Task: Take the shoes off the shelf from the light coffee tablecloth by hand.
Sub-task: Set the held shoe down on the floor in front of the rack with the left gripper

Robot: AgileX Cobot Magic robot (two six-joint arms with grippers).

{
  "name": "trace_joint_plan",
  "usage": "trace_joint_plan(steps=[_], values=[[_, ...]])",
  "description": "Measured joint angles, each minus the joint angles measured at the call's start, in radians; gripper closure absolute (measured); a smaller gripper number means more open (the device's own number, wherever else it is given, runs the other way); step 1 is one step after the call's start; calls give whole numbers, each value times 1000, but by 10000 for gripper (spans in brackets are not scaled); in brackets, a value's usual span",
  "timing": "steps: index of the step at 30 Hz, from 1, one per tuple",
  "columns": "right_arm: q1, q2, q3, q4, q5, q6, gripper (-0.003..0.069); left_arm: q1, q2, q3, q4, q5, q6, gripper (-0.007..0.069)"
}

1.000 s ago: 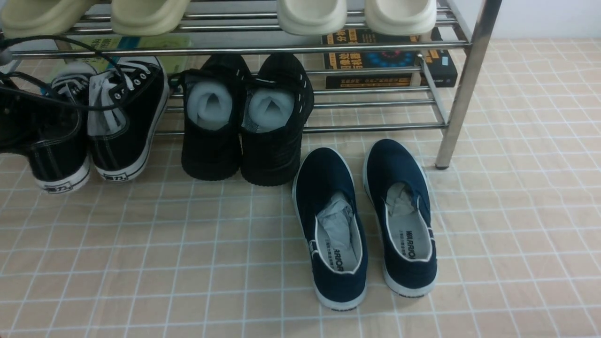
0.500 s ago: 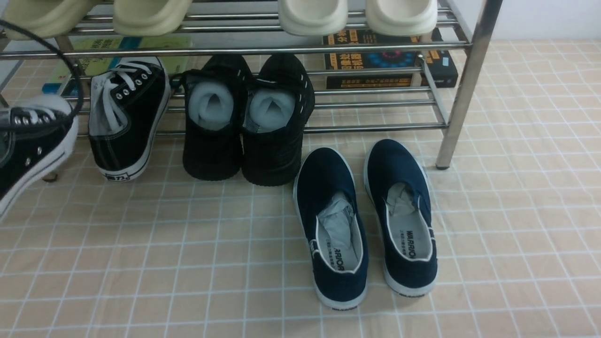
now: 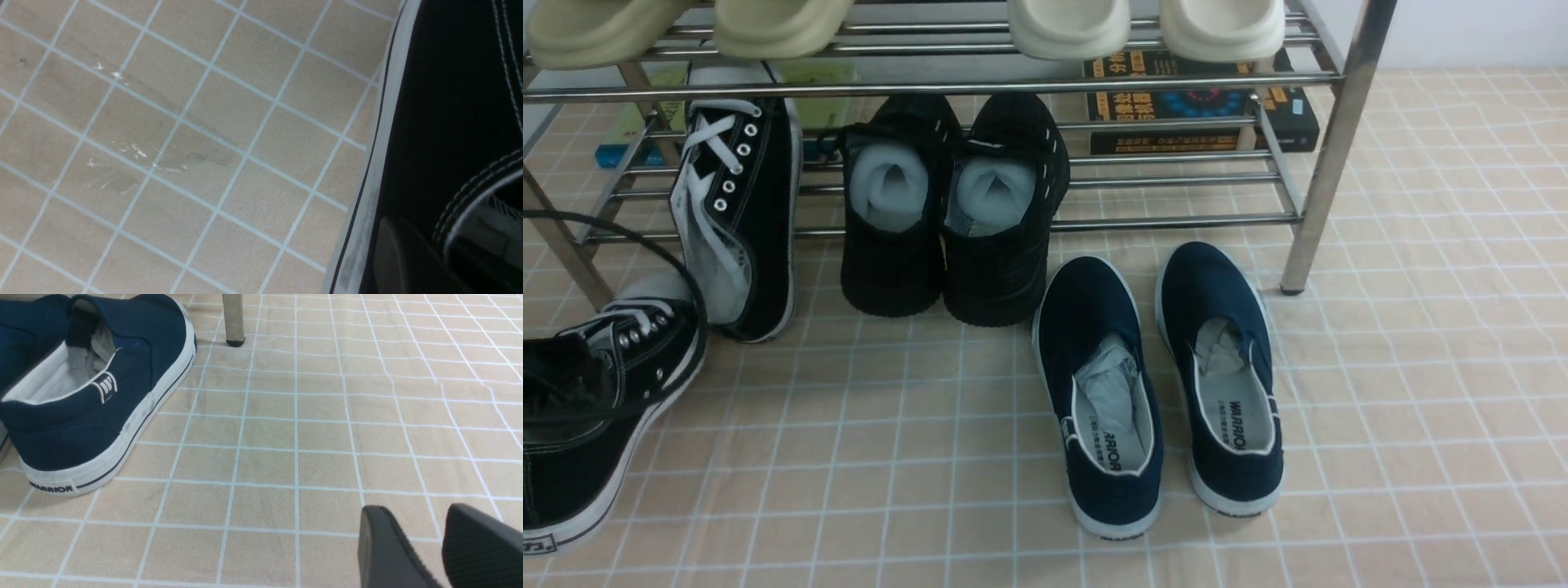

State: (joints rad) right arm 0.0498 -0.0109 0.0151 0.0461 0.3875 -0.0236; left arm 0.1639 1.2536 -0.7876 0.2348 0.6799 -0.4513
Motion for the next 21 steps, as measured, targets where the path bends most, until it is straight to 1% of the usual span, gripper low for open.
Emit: trace_joint_plan(steps=[10,13,16,17,19,21], values=[[0,0,0,0,0,0,420,0,-54,11,17,-24,-25,608],[0,0,0,0,0,0,420,0,-106,11,39,-24,-65,608],[0,0,0,0,0,0,420,0,-169,11,102,-22,-137,608],[0,0,0,0,0,0,420,0,-177,11,106,-22,-141,608],[0,0,0,0,0,0,420,0,-209,11,151,-18,-185,608],[0,0,0,0,0,0,420,0,-211,11,166,-18,-197,608]])
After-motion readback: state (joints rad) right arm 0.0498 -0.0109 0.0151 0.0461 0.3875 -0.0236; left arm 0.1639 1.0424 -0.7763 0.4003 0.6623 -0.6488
